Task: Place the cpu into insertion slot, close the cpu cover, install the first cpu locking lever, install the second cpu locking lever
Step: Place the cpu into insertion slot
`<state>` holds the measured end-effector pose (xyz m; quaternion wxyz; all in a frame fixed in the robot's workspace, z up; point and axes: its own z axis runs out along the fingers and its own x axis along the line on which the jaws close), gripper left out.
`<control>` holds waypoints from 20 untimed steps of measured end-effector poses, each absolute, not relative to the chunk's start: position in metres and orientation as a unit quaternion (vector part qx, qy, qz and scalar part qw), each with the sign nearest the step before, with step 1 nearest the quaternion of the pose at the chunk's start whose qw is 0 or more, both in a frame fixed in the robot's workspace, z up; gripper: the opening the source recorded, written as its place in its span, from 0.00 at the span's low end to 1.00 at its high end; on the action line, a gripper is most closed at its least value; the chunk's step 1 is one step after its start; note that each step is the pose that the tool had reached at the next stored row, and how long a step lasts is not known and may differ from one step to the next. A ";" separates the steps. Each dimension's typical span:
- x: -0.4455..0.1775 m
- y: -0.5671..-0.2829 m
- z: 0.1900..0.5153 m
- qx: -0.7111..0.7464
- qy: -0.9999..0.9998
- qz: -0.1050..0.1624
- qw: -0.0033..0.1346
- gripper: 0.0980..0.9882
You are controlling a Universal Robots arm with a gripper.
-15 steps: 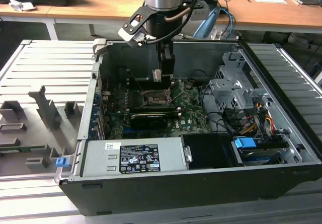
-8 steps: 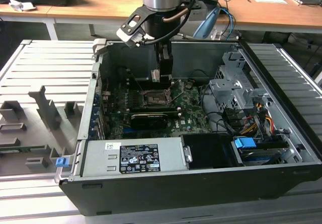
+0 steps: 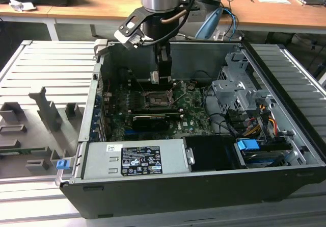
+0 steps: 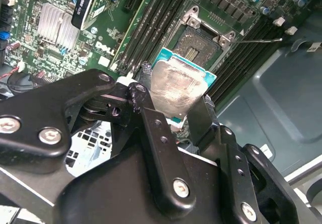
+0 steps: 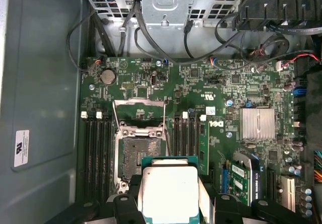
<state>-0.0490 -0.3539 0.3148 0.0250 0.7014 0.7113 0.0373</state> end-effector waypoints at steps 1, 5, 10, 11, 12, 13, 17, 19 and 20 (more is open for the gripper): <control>-0.049 -0.354 0.315 0.701 0.711 0.037 0.025 0.48; -0.051 -0.354 0.313 0.701 0.711 0.037 0.025 0.48; -0.052 -0.354 0.312 0.701 0.711 0.037 0.025 0.48; -0.053 -0.354 0.312 0.701 0.711 0.037 0.025 0.48; -0.053 -0.354 0.312 0.701 0.711 0.037 0.025 0.48; -0.054 -0.354 0.311 0.701 0.711 0.038 0.025 0.48; -0.055 -0.352 0.305 0.701 0.711 0.037 0.025 0.48; -0.055 -0.349 0.297 0.701 0.711 0.037 0.025 0.48; -0.055 -0.349 0.294 0.701 0.711 0.037 0.025 0.48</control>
